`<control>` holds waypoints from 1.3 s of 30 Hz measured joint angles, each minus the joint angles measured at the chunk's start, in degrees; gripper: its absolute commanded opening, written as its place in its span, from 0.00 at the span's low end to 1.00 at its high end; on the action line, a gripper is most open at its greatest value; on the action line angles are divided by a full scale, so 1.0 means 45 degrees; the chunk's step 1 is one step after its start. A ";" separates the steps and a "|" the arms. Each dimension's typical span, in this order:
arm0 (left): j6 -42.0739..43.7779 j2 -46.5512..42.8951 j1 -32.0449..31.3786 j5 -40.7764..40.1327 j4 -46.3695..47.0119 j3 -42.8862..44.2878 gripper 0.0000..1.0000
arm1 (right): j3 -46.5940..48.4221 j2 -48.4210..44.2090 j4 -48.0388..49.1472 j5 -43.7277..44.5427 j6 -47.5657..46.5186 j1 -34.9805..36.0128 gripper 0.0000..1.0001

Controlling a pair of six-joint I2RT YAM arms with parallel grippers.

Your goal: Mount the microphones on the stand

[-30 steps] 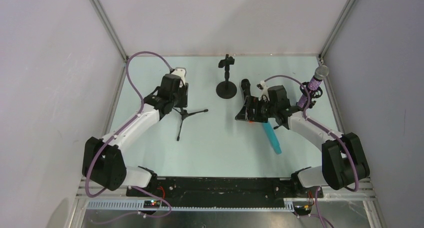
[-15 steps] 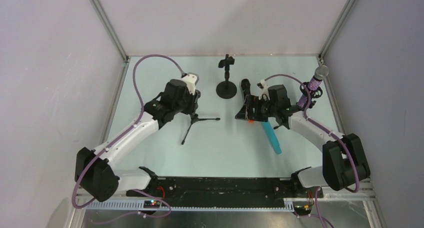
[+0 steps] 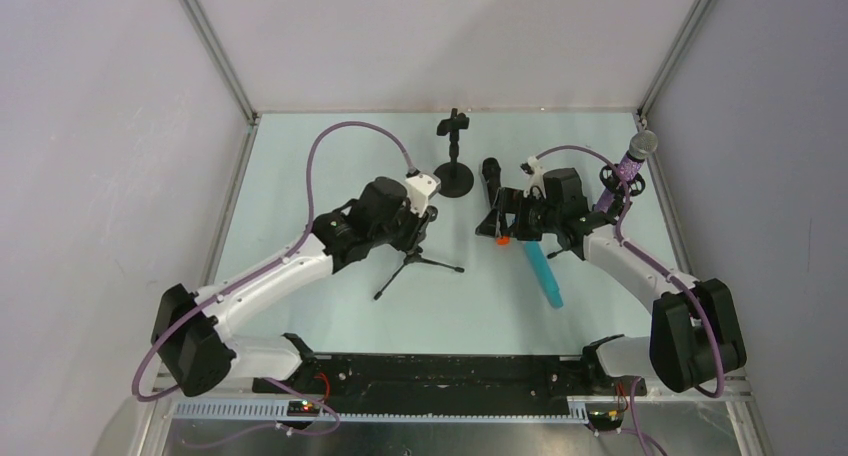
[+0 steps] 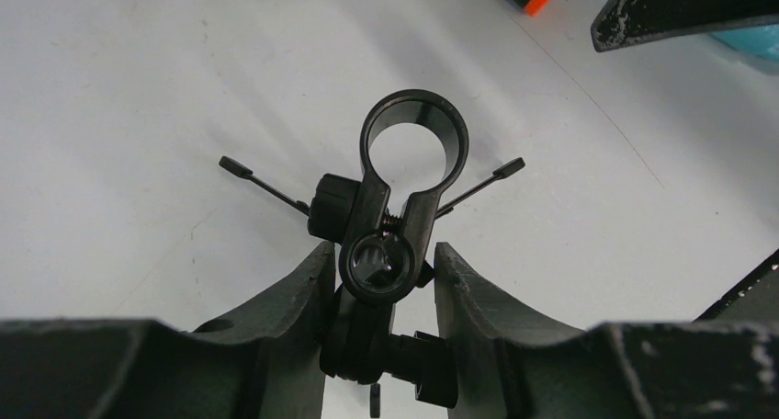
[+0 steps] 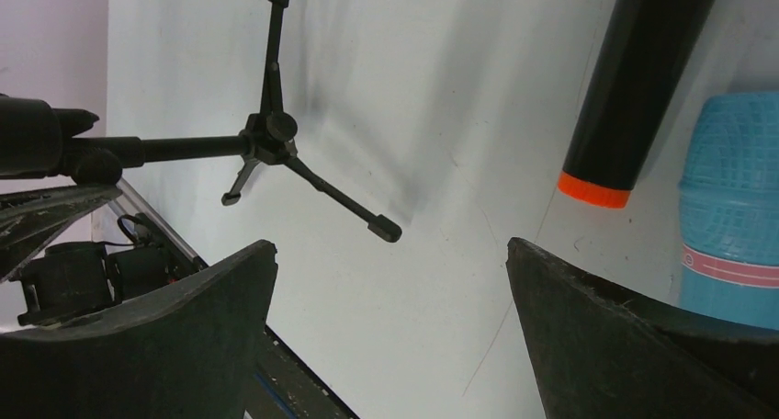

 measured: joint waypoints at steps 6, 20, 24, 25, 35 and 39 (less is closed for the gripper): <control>0.0010 0.0447 -0.0525 -0.0005 -0.0005 0.0000 0.00 | 0.0000 -0.0015 -0.0340 0.0107 -0.0199 -0.0092 1.00; 0.0010 0.0670 -0.1117 -0.0044 0.0010 0.0000 0.40 | 0.0000 -0.0107 -0.0583 0.0330 -0.0369 -0.0087 1.00; 0.0087 0.0670 -0.1161 -0.0073 0.0010 0.0000 0.72 | 0.0000 -0.0121 -0.0685 0.0350 -0.0471 -0.0087 1.00; 0.0078 0.0670 -0.1180 -0.0097 0.0029 0.0005 0.75 | 0.0000 -0.0131 -0.0709 0.0359 -0.0505 -0.0087 1.00; 0.0117 0.0617 -0.1316 -0.0296 0.0175 0.0141 1.00 | 0.0000 -0.0228 -0.0962 0.0486 -0.0607 -0.0087 1.00; 0.0097 0.0291 -0.1321 -0.0291 0.0180 0.0466 1.00 | 0.0000 -0.0253 -0.1005 0.0554 -0.0617 -0.0087 1.00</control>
